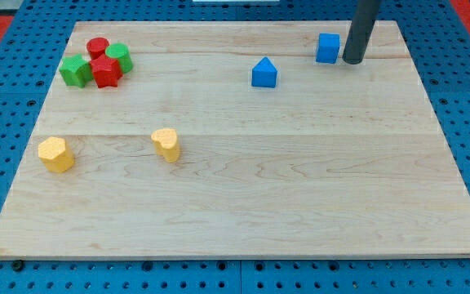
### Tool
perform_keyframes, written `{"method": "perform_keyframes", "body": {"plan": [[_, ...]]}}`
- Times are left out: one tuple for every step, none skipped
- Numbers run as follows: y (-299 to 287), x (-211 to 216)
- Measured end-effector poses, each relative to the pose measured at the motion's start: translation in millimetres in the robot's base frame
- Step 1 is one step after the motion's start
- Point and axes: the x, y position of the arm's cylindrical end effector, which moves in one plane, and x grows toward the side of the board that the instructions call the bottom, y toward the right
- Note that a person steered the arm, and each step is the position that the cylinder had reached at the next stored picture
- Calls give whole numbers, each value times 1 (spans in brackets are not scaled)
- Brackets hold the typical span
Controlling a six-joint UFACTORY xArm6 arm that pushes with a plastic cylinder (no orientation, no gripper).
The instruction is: Push the blue cube towards the right side of the blue triangle
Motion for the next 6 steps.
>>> {"method": "perform_keyframes", "body": {"plan": [[1, -8], [1, -34], [-5, -47], [-32, -37], [-62, -20], [-80, 2]]}}
